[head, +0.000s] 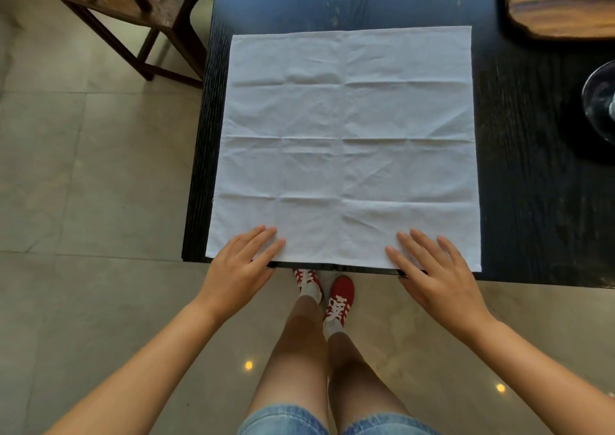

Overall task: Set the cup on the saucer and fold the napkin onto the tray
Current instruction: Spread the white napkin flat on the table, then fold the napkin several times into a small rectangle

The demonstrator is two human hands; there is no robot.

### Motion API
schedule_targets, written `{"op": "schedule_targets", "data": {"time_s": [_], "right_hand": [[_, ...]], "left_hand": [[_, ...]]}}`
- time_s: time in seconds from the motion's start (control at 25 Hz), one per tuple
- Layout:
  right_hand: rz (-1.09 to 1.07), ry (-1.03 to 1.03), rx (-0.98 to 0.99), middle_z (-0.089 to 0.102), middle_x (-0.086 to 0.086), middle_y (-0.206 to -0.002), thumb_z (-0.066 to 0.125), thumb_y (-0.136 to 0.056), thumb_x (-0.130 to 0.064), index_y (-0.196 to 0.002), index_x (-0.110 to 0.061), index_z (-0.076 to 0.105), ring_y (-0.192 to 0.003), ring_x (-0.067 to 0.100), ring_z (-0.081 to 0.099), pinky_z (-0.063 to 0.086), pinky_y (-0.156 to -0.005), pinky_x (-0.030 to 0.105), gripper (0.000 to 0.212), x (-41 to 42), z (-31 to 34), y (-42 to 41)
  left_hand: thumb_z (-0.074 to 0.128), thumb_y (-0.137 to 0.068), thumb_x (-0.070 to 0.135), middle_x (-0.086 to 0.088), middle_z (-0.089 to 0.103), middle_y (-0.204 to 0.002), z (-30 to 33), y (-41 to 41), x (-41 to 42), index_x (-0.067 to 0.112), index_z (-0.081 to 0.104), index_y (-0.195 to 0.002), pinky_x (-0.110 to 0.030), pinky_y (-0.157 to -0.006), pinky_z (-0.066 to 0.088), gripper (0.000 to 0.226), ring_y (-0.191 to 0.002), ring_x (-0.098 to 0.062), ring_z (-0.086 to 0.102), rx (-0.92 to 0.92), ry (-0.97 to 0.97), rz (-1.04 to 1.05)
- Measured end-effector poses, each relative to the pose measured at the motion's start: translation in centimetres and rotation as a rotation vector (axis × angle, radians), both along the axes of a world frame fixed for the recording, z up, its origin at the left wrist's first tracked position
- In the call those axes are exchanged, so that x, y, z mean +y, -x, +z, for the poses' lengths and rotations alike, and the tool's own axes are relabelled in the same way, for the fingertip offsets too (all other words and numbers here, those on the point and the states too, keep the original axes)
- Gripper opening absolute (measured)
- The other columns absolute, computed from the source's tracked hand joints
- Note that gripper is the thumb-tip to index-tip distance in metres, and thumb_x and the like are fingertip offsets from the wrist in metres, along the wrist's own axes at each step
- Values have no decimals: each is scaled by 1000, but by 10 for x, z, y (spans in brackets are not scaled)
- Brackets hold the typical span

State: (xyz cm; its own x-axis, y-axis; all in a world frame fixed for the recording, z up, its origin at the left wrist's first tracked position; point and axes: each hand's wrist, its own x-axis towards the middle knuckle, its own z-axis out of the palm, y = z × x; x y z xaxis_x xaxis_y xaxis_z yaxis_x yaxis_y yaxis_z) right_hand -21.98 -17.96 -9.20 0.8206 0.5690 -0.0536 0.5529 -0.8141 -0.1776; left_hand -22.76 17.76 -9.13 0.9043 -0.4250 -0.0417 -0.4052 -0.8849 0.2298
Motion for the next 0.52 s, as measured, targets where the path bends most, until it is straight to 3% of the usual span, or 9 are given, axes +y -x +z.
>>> {"op": "schedule_targets", "data": {"time_s": [0.16, 0.32, 0.44, 0.52], "right_hand": [[7, -41, -67, 55, 15, -131, 75, -75, -9, -123, -12, 59, -125, 32, 47, 42, -99, 53, 51, -5, 2, 5], [42, -80, -131, 61, 13, -124, 64, -81, -11, -113, -10, 64, -123, 32, 49, 44, -98, 52, 33, -6, 4, 4], [78, -50, -87, 64, 13, -120, 80, -66, -6, -107, -8, 68, -118, 34, 54, 46, -95, 53, 43, -11, 9, 2], [90, -57, -35, 68, 13, -113, 84, -57, -3, -101, -7, 71, -111, 34, 59, 50, -90, 51, 46, -10, 19, 0]], "left_hand": [[57, -85, 11, -4, 67, -118, 6, 8, 0, 8, 67, -99, -27, -88, 45, 18, -113, -21, 60, -68, 93, 32], [51, -90, 19, 1, 69, -115, 14, 1, 1, 13, 66, -84, -24, -78, 51, 17, -113, -16, 60, 43, 175, 58], [49, -90, 26, 8, 68, -114, 24, -7, 5, 17, 64, -80, -24, -73, 55, 19, -113, -10, 59, 152, 206, 82], [61, -86, 17, 15, 67, -112, 32, -13, 6, 18, 65, -83, -28, -75, 57, 6, -114, -7, 57, 231, 204, 125]]}}
